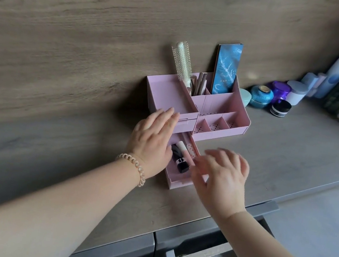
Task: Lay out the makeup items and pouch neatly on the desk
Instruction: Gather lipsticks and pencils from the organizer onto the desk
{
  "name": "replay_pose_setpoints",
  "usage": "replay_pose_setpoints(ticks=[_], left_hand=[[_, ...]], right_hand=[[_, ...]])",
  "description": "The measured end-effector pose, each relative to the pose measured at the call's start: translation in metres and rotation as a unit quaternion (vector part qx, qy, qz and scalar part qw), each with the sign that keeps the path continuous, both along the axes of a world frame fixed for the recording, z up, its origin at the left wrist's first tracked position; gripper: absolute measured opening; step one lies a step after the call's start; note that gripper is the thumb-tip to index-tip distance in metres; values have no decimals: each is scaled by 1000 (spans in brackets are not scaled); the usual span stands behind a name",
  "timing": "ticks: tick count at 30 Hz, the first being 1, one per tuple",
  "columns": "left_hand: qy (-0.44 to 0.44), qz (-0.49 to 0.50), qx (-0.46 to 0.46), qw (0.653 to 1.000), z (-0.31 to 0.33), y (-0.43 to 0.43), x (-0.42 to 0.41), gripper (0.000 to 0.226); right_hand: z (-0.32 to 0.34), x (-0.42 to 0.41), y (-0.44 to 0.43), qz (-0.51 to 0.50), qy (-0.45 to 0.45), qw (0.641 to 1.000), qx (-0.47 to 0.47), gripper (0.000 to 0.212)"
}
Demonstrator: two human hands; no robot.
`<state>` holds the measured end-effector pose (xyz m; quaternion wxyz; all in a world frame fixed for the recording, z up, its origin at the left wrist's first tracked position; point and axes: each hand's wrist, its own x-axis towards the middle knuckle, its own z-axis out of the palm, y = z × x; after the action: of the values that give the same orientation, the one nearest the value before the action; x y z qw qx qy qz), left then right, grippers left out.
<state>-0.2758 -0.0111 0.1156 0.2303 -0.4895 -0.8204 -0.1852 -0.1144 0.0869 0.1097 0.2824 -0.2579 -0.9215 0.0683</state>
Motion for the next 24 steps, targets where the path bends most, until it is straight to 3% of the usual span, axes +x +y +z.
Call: replay_pose_setpoints(ticks=[3, 5, 7, 10, 13, 19, 24], left_hand=[[-50, 63, 6, 997, 6, -6, 28, 70], [-95, 89, -17, 991, 9, -3, 45, 52], [-160, 104, -92, 977, 11, 6, 53, 35], [-234, 113, -178, 949, 7, 18, 50, 32], [-252, 100, -220, 937, 7, 23, 42, 35], [-259, 125, -225, 931, 5, 25, 38, 42], [-248, 109, -250, 930, 9, 26, 35, 43]], right_hand=[[11, -14, 7, -94, -106, 988, -61, 30], [14, -23, 7, -105, -174, 976, -84, 54], [16, -31, 4, -104, -203, 970, -85, 64], [15, -42, 3, -104, -245, 960, -92, 60], [14, -51, 3, -111, -256, 954, -107, 62], [17, -55, -1, -133, -263, 946, -134, 66], [26, -58, 0, -122, -292, 943, -100, 47]])
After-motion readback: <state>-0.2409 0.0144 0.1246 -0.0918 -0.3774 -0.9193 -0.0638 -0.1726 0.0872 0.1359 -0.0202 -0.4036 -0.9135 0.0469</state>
